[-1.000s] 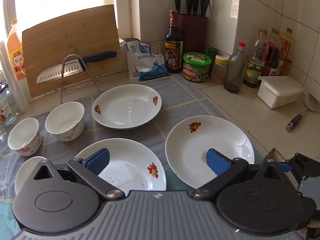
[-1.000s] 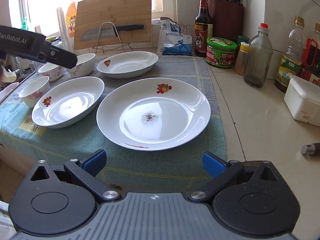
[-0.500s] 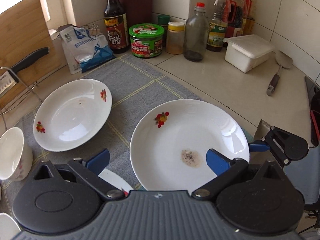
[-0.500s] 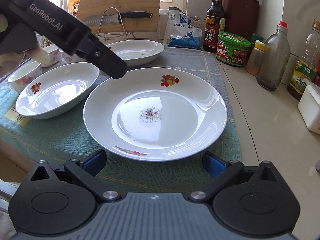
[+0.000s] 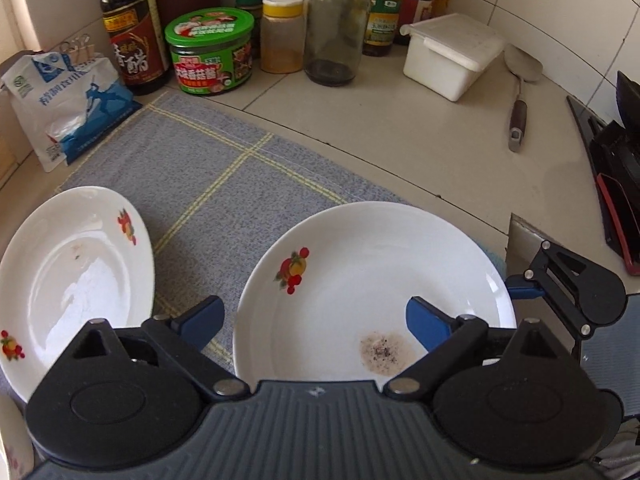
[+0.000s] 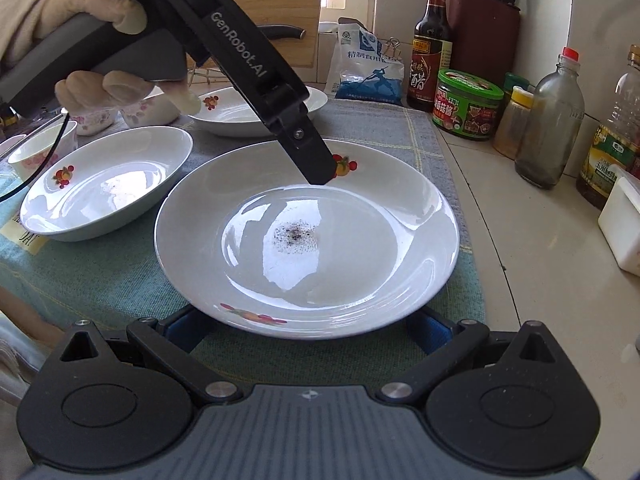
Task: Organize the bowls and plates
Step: 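Lift the stained white plate by its rim with the left gripper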
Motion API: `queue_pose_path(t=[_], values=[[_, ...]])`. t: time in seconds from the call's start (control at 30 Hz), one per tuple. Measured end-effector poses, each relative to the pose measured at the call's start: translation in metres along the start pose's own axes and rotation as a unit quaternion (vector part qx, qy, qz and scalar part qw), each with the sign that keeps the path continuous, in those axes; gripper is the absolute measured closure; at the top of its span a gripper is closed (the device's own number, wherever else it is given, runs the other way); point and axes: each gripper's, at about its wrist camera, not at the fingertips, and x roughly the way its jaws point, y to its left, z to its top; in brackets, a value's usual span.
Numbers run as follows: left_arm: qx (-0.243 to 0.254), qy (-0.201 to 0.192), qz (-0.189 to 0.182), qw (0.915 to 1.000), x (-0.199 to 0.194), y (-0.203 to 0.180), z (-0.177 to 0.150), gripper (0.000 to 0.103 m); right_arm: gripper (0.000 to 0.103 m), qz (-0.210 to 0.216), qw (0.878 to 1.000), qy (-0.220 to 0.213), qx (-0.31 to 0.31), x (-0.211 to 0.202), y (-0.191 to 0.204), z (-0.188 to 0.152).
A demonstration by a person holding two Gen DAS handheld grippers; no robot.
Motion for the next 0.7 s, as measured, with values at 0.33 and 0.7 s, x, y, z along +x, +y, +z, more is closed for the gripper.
queue_pose_path(t=[0.33,0.7], values=[[0.043,0.06,-0.038,0.9965,0.021,0.011,0.019,0.023,0.0,0.006,1.0,-0.014,-0.003,0.0,-0.002,-0.001],[0.058,0.081,-0.058,0.9933,0.031,0.016,0.024,0.025,0.0,0.017,1.0,-0.002,-0.005,0.002,-0.004,0.005]])
